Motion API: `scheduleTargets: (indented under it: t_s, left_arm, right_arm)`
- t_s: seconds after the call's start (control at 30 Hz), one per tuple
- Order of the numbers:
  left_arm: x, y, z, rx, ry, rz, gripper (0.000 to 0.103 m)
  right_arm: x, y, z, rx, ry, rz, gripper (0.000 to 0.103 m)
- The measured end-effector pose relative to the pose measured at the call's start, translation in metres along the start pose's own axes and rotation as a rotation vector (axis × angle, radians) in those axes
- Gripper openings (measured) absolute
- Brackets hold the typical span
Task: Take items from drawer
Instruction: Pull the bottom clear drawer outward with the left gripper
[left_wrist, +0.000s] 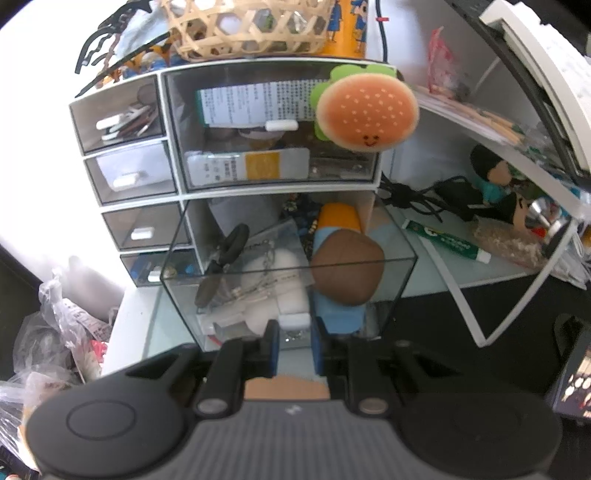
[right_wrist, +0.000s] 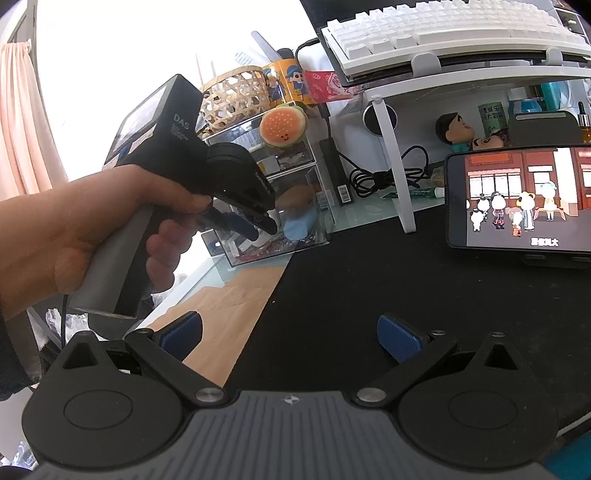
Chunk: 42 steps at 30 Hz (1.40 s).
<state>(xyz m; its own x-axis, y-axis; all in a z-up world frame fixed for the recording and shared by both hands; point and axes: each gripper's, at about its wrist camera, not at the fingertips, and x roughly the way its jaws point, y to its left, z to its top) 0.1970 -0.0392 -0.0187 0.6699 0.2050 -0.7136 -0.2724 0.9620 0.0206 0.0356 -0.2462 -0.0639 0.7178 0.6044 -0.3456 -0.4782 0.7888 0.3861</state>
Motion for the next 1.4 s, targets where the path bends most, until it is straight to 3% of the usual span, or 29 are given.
scheduleTargets:
  t_s: [0.43, 1.4]
  left_arm:
    - [-0.035, -0.014, -0.013, 0.007, -0.008, -0.006, 0.019]
    - [-0.059, -0.015, -0.033, 0.002, -0.012, -0.018, 0.019]
  right_arm:
    - [-0.006, -0.004, -0.001, 0.018, -0.010, 0.000, 0.103]
    - [-0.011, -0.013, -0.001, 0.031, -0.017, -0.008, 0.103]
